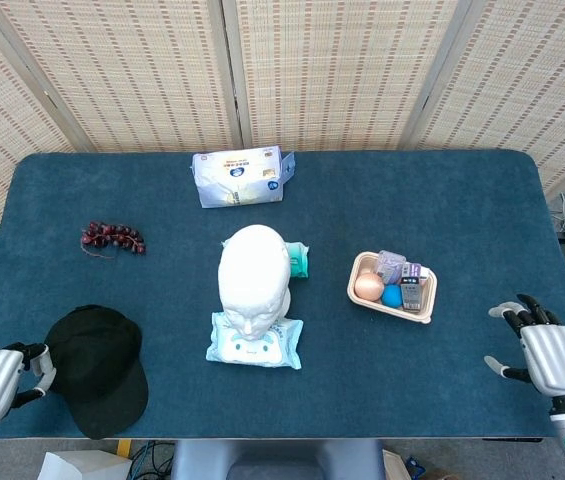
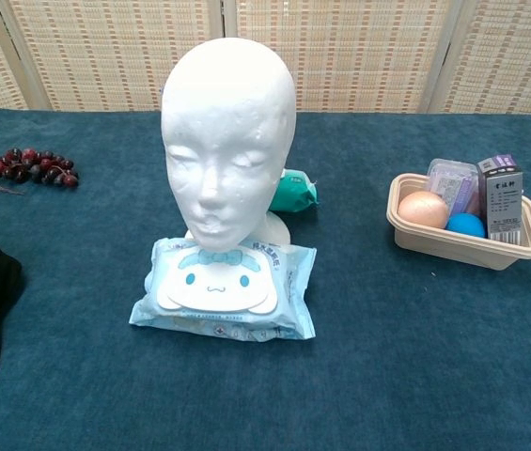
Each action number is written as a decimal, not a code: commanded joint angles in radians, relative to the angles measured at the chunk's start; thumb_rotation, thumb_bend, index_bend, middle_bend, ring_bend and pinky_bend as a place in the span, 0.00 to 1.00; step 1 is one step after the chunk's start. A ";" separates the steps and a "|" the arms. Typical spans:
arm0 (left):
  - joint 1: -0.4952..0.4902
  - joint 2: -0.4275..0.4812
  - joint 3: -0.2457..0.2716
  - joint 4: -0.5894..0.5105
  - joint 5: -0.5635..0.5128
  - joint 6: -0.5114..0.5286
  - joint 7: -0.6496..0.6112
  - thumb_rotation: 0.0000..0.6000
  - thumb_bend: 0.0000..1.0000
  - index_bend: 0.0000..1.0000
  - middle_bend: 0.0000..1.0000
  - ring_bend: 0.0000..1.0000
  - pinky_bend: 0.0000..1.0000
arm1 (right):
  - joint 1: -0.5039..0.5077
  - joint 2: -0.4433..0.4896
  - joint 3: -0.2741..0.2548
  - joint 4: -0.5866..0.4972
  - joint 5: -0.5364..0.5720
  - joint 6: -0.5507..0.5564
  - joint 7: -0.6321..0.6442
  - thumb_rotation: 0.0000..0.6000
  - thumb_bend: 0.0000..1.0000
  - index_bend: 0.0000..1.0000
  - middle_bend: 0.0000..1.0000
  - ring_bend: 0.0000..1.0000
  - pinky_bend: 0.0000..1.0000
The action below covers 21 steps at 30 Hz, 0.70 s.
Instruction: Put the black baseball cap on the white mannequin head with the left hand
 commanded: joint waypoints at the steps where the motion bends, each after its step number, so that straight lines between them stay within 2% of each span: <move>1: 0.000 0.030 0.021 -0.028 0.022 -0.015 -0.015 1.00 0.69 0.66 0.67 0.59 0.76 | 0.000 0.000 0.000 -0.001 0.001 0.000 -0.001 1.00 0.00 0.33 0.30 0.15 0.29; 4: -0.002 0.053 0.039 -0.044 0.044 -0.026 -0.030 1.00 0.82 0.66 0.67 0.59 0.76 | -0.001 0.001 0.001 -0.002 0.002 0.002 0.001 1.00 0.00 0.33 0.30 0.15 0.29; 8: -0.017 0.097 0.074 -0.063 0.088 -0.066 -0.084 1.00 0.89 0.65 0.67 0.60 0.76 | 0.000 0.001 0.002 -0.002 0.004 0.000 0.000 1.00 0.00 0.33 0.30 0.15 0.29; 21: -0.053 0.157 0.132 -0.070 0.190 -0.111 -0.234 1.00 0.91 0.67 0.69 0.62 0.78 | 0.001 0.000 0.003 -0.002 0.008 -0.003 -0.005 1.00 0.00 0.33 0.30 0.15 0.29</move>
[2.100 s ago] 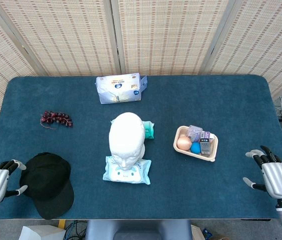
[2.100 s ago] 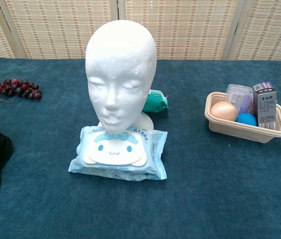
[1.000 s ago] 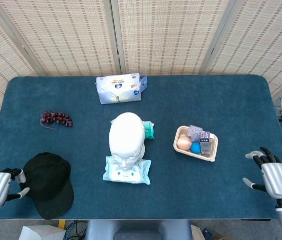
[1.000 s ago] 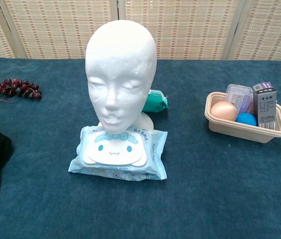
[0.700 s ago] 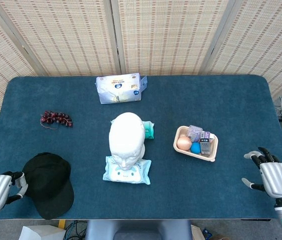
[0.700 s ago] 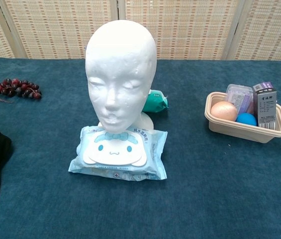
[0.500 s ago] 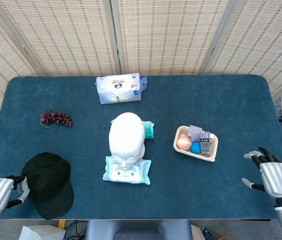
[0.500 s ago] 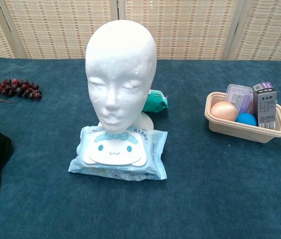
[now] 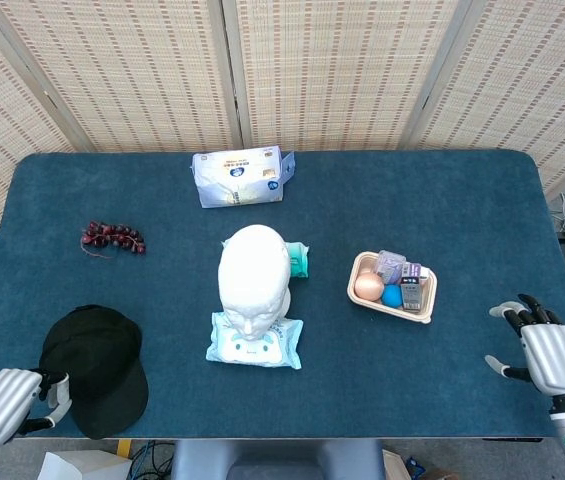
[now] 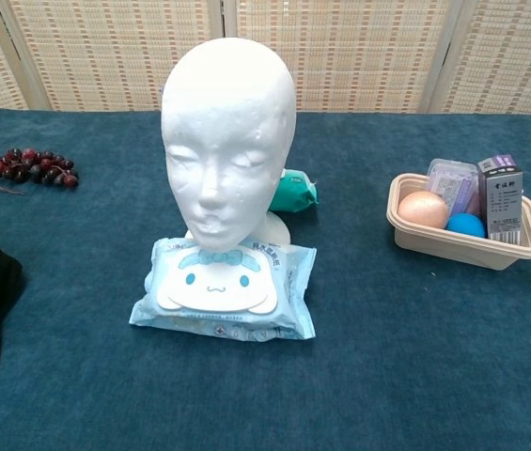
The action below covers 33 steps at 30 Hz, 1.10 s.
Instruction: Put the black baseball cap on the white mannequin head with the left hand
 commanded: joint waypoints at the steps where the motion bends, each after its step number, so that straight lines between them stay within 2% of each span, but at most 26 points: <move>1: -0.018 0.013 0.024 0.006 0.046 -0.014 -0.067 1.00 0.91 0.67 0.69 0.62 0.78 | 0.000 0.000 0.000 0.000 0.000 0.000 0.000 1.00 0.00 0.33 0.30 0.15 0.29; 11: -0.079 0.027 0.069 0.032 0.130 -0.071 -0.210 1.00 0.91 0.63 0.68 0.61 0.78 | 0.000 0.000 0.000 0.001 0.000 0.001 0.001 1.00 0.00 0.33 0.30 0.15 0.29; 17: -0.105 0.015 0.083 0.039 0.132 -0.117 -0.222 1.00 0.91 0.54 0.66 0.59 0.78 | -0.001 0.001 0.000 0.000 0.000 0.002 0.004 1.00 0.00 0.33 0.30 0.15 0.29; 21: -0.126 0.006 0.092 0.046 0.137 -0.144 -0.242 1.00 0.91 0.47 0.60 0.55 0.77 | -0.001 0.002 0.001 0.000 0.000 0.004 0.007 1.00 0.00 0.33 0.30 0.15 0.29; 27: -0.146 -0.002 0.100 0.053 0.122 -0.177 -0.257 1.00 0.91 0.41 0.48 0.46 0.70 | -0.002 0.002 0.001 0.000 -0.001 0.005 0.008 1.00 0.00 0.33 0.30 0.15 0.29; 31: -0.156 -0.014 0.098 0.058 0.103 -0.197 -0.253 1.00 0.91 0.37 0.46 0.43 0.64 | -0.002 0.002 0.001 0.000 -0.001 0.005 0.009 1.00 0.00 0.33 0.30 0.15 0.29; 33: -0.159 -0.023 0.096 0.063 0.089 -0.207 -0.244 1.00 0.91 0.35 0.44 0.42 0.58 | -0.002 0.003 0.002 -0.001 -0.001 0.006 0.010 1.00 0.00 0.33 0.30 0.15 0.29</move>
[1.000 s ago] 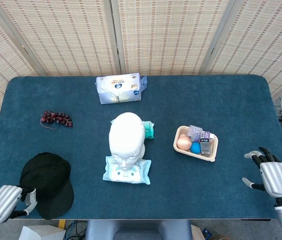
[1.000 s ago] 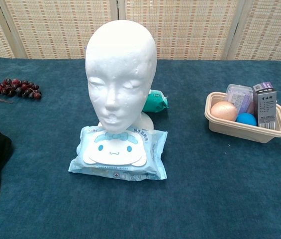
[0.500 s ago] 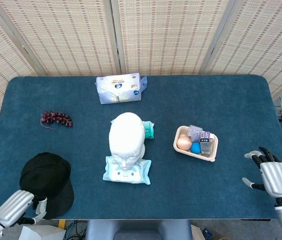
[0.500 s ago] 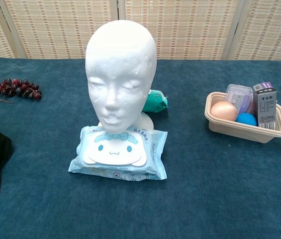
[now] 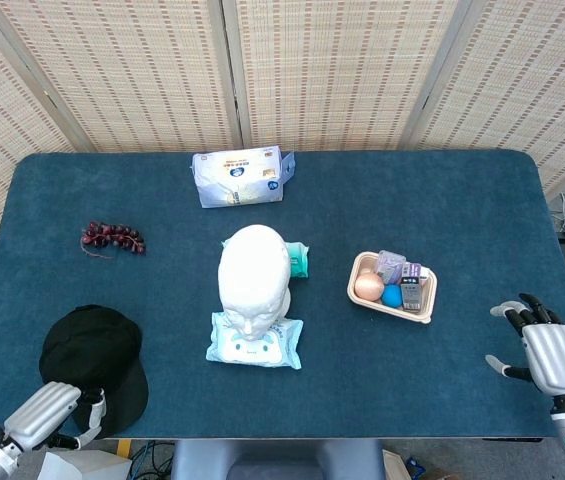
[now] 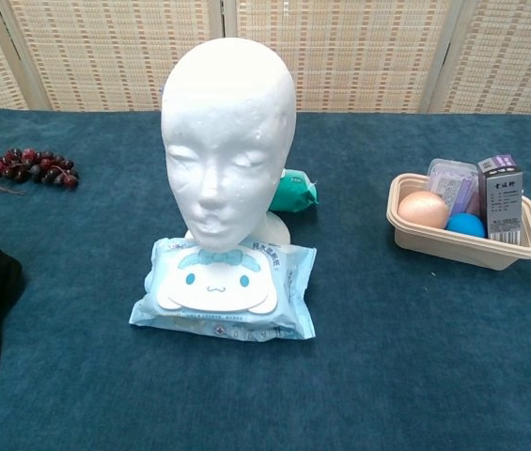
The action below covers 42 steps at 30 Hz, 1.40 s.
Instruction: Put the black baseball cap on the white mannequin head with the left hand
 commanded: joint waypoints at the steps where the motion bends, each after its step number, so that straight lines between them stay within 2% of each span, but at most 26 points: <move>1: -0.005 -0.012 -0.004 0.007 -0.023 -0.017 0.014 1.00 0.91 0.35 0.44 0.41 0.54 | 0.000 0.000 0.000 0.000 0.001 0.000 0.001 1.00 0.00 0.33 0.30 0.15 0.29; 6: -0.011 -0.024 -0.013 0.010 -0.064 -0.042 0.040 1.00 0.91 0.34 0.41 0.39 0.46 | 0.000 0.001 0.001 0.000 0.001 0.000 0.002 1.00 0.00 0.33 0.30 0.15 0.29; 16: -0.002 -0.051 -0.040 0.019 -0.149 -0.054 0.123 1.00 0.91 0.34 0.38 0.35 0.37 | 0.000 0.000 0.000 0.000 0.001 -0.001 0.001 1.00 0.00 0.33 0.30 0.15 0.29; 28: 0.012 -0.076 -0.071 0.027 -0.233 -0.055 0.205 1.00 0.91 0.34 0.36 0.34 0.31 | 0.000 0.001 0.000 -0.001 0.002 -0.002 0.001 1.00 0.00 0.33 0.30 0.15 0.29; 33: 0.016 -0.087 -0.085 0.034 -0.265 -0.056 0.231 1.00 0.91 0.34 0.36 0.29 0.26 | 0.001 0.001 0.000 0.000 0.003 -0.004 0.000 1.00 0.00 0.33 0.30 0.15 0.29; 42: 0.019 -0.115 -0.114 0.055 -0.335 -0.069 0.276 1.00 0.91 0.34 0.35 0.26 0.23 | 0.002 0.000 0.000 0.001 0.006 -0.006 -0.004 1.00 0.00 0.33 0.30 0.15 0.29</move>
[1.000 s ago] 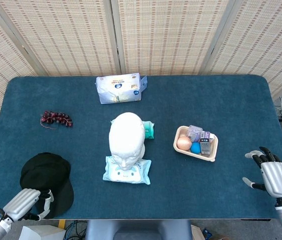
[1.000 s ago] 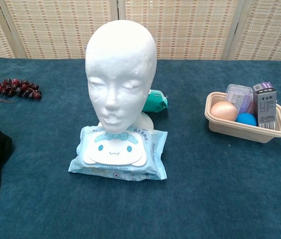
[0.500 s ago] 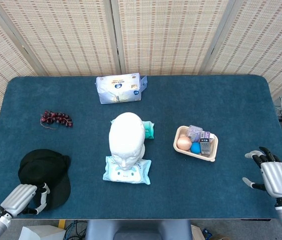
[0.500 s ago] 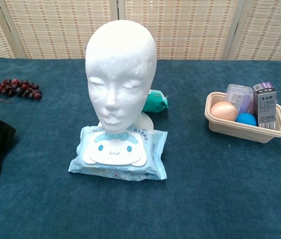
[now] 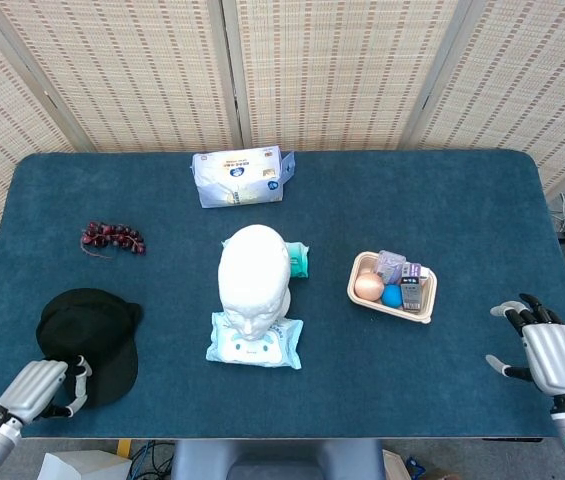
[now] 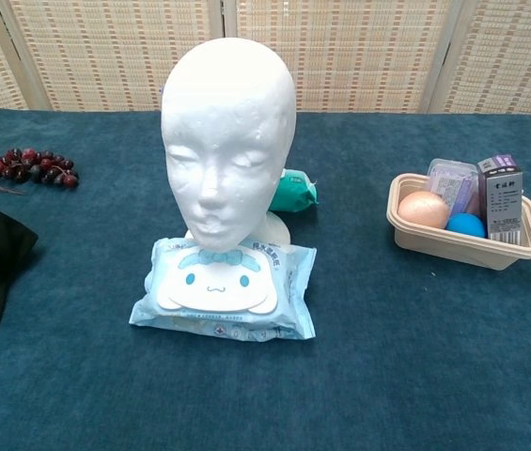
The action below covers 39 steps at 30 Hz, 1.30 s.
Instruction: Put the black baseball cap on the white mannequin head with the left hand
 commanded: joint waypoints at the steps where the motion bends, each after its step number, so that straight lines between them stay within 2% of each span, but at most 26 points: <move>1: 0.000 -0.009 -0.010 0.007 -0.022 -0.007 0.014 1.00 0.91 0.34 0.35 0.26 0.23 | 0.000 0.000 0.001 0.001 0.002 -0.001 -0.001 1.00 0.00 0.33 0.30 0.15 0.29; 10: 0.008 -0.055 -0.046 0.054 -0.077 0.006 0.041 1.00 0.91 0.34 0.30 0.21 0.22 | 0.002 -0.002 0.001 0.003 0.007 -0.006 -0.006 1.00 0.00 0.33 0.30 0.15 0.29; 23: 0.003 -0.098 -0.072 0.114 -0.107 -0.005 0.037 1.00 0.91 0.33 0.14 0.08 0.17 | 0.003 -0.003 0.001 0.003 0.008 -0.007 -0.008 1.00 0.00 0.33 0.30 0.15 0.29; 26: 0.001 -0.107 -0.077 0.128 -0.113 -0.009 0.035 1.00 0.91 0.29 0.10 0.05 0.16 | 0.002 -0.003 0.001 0.002 0.008 -0.006 -0.007 1.00 0.00 0.33 0.30 0.15 0.29; 30: 0.001 -0.119 -0.082 0.146 -0.116 -0.008 0.033 1.00 0.91 0.16 0.07 0.02 0.15 | 0.002 -0.003 0.001 0.002 0.007 -0.004 -0.005 1.00 0.00 0.33 0.30 0.15 0.29; 33: 0.000 -0.128 -0.088 0.156 -0.119 -0.008 0.029 1.00 0.91 0.12 0.04 0.00 0.13 | 0.001 -0.003 0.001 0.002 0.007 -0.004 -0.005 1.00 0.00 0.33 0.30 0.15 0.29; 39: 0.001 -0.139 -0.095 0.174 -0.123 -0.005 0.028 1.00 0.91 0.12 0.00 0.00 0.12 | 0.001 -0.002 0.001 0.002 0.007 -0.003 -0.004 1.00 0.00 0.33 0.30 0.15 0.29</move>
